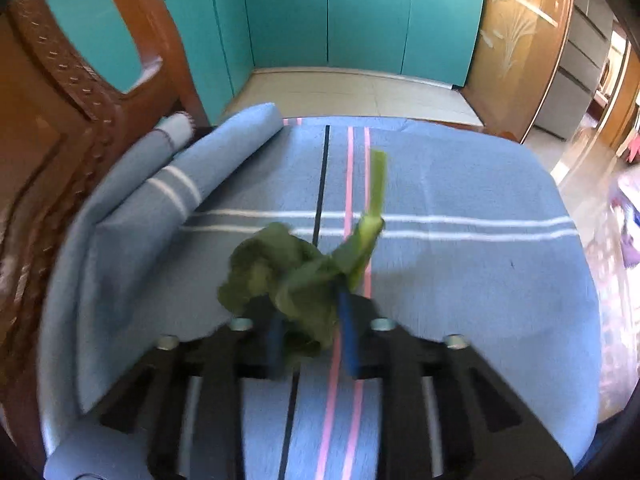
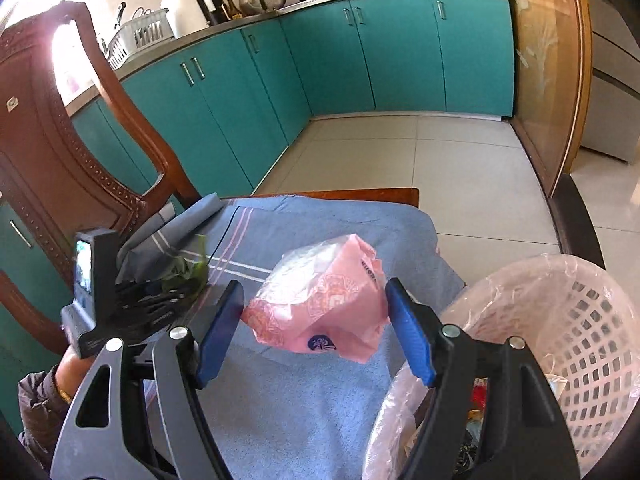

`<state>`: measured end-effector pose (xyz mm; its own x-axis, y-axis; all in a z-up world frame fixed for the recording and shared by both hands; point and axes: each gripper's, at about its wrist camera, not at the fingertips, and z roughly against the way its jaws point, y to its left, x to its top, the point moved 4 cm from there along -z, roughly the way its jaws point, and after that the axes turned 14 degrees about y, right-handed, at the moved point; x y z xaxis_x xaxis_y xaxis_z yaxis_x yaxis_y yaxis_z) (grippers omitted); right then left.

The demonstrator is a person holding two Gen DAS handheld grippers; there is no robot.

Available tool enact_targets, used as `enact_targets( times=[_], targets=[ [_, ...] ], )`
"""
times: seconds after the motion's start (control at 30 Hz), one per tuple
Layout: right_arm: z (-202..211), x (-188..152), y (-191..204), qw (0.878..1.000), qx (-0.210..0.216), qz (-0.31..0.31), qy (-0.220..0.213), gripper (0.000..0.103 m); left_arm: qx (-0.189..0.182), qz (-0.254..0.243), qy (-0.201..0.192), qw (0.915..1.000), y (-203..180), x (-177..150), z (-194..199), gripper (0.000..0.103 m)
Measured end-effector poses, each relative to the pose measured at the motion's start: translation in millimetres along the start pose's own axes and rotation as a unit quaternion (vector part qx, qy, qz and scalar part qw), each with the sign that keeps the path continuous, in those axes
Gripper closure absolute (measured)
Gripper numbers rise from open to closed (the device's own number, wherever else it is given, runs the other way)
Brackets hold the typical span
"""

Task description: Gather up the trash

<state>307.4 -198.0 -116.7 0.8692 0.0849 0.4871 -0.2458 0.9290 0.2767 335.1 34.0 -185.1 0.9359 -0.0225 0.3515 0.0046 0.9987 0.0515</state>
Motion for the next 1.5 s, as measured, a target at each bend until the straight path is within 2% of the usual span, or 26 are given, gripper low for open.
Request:
enact_targets(
  times=[0.13,0.27,0.33,0.37,0.4,0.43,0.53,0.7,0.77,0.8,0.83,0.87,0.9,0.93,1.0,1.03,1.1,1.23,1.37,1.5],
  targets=[
    [-4,-2,7,1.0,0.003,0.011,0.007,0.032,-0.07,0.017,0.006,0.9974,-1,-26,27,0.098],
    [-10,-8,18,0.999,0.001,0.029,0.018,0.032,-0.07,-0.009,-0.017,0.9973,-11,-43,51,0.097],
    [-13,-11,21,0.999,0.0,0.034,0.023,0.032,-0.054,-0.025,-0.035,0.9976,-15,-39,56,0.075],
    [-15,-12,23,0.999,0.0,0.035,0.027,0.032,-0.037,-0.03,-0.048,0.9977,-16,-36,59,0.043],
    [-15,-14,24,0.999,0.0,0.037,0.029,0.032,-0.026,-0.03,-0.058,0.9975,-14,-34,61,0.024],
    [-16,-15,25,0.999,0.0,0.038,0.03,0.032,-0.024,-0.029,-0.07,0.9968,-13,-32,65,0.024],
    [-14,-17,25,0.999,0.0,0.038,0.03,0.032,-0.047,-0.037,-0.053,0.9968,-19,-20,52,0.022],
    [-14,-20,21,0.999,-0.001,0.034,0.032,0.032,-0.018,-0.049,-0.038,0.9979,-25,6,16,0.016],
    [-16,-21,19,0.999,-0.002,0.033,0.035,0.032,-0.014,-0.047,-0.02,0.9986,-23,5,2,0.016],
    [-16,-21,18,0.999,-0.003,0.032,0.036,0.032,-0.013,-0.046,-0.015,0.9987,-22,5,-3,0.023],
    [-17,-22,18,0.999,-0.003,0.033,0.037,0.032,-0.014,-0.047,-0.013,0.9987,-23,3,-5,0.031],
    [-17,-22,17,0.999,-0.004,0.033,0.038,0.032,-0.02,-0.048,-0.008,0.9986,-24,0,-8,0.046],
    [-17,-23,17,0.999,-0.004,0.033,0.039,0.032,-0.03,-0.047,-0.003,0.9984,-25,-3,-8,0.057],
    [-17,-23,18,0.999,-0.004,0.035,0.039,0.032,-0.033,-0.045,-0.004,0.9984,-25,-6,-8,0.06],
    [-18,-24,20,0.998,-0.005,0.039,0.04,0.032,-0.025,-0.045,-0.011,0.9986,-25,-10,-5,0.08],
    [-18,-24,21,0.998,-0.006,0.041,0.041,0.032,-0.019,-0.048,-0.011,0.9986,-25,-12,-2,0.083],
    [-20,-24,24,0.998,-0.007,0.046,0.042,0.032,-0.031,-0.04,-0.02,0.9985,-24,-18,10,0.085],
    [-28,-28,30,0.997,-0.018,0.059,0.048,0.032,-0.036,-0.032,-0.047,0.9977,-23,-32,44,0.085],
    [-38,-35,38,0.995,-0.021,0.073,0.062,0.032,-0.042,-0.019,-0.054,0.9975,-24,-50,70,0.085],
    [-45,-40,44,0.994,-0.023,0.083,0.071,0.032,-0.013,-0.012,-0.065,0.9977,-25,-71,81,0.085]
  ],
)
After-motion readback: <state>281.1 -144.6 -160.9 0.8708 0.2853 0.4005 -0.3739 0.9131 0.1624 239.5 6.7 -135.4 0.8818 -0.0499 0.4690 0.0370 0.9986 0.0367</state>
